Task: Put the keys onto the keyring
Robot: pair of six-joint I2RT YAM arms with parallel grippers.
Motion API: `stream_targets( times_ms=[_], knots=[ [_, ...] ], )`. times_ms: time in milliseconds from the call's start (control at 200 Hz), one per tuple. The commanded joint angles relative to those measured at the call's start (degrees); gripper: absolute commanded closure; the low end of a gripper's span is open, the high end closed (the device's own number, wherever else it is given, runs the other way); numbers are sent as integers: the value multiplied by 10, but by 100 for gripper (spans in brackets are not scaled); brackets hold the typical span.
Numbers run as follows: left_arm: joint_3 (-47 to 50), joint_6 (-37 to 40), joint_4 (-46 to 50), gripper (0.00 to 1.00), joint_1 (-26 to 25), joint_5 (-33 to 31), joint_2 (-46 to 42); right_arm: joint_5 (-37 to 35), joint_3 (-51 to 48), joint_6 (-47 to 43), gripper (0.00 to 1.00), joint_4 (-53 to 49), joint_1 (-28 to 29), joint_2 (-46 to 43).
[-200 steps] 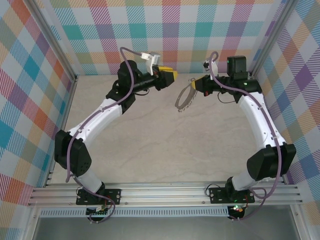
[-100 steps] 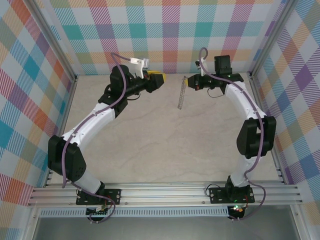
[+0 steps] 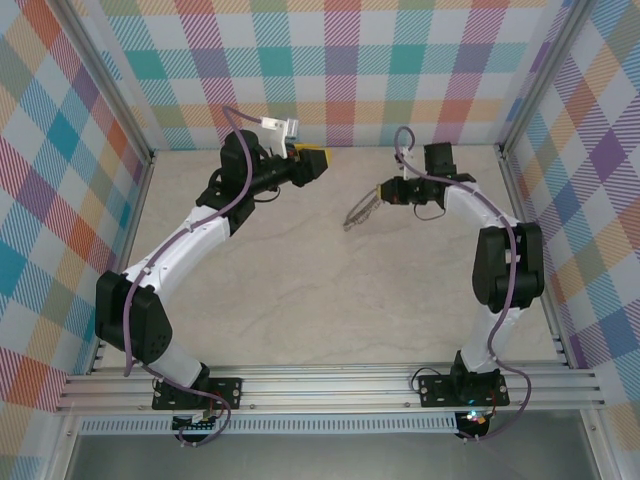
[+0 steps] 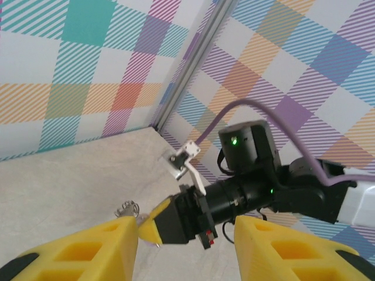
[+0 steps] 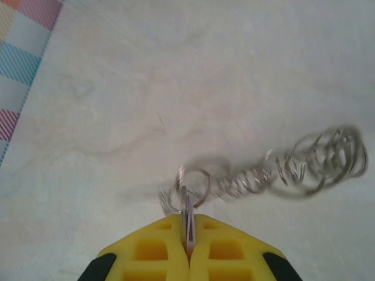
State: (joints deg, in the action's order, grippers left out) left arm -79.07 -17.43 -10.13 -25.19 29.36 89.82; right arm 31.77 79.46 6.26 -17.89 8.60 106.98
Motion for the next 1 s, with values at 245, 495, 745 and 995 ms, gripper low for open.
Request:
stream_targets(
  times_ms=[245, 495, 745, 995],
  knots=[
    [51, -22, 12, 53, 8, 5, -51, 5, -163, 62, 100, 71, 3, -75],
    [73, -22, 21, 53, 7, 0, -72, 9, -234, 95, 100, 107, 27, -94],
    [82, -20, 26, 53, 7, 5, -74, 3, -293, 107, 100, 125, 67, -102],
    [77, -15, 33, 40, 6, 36, -69, 15, -368, 135, 33, 104, 83, -263]
  ],
)
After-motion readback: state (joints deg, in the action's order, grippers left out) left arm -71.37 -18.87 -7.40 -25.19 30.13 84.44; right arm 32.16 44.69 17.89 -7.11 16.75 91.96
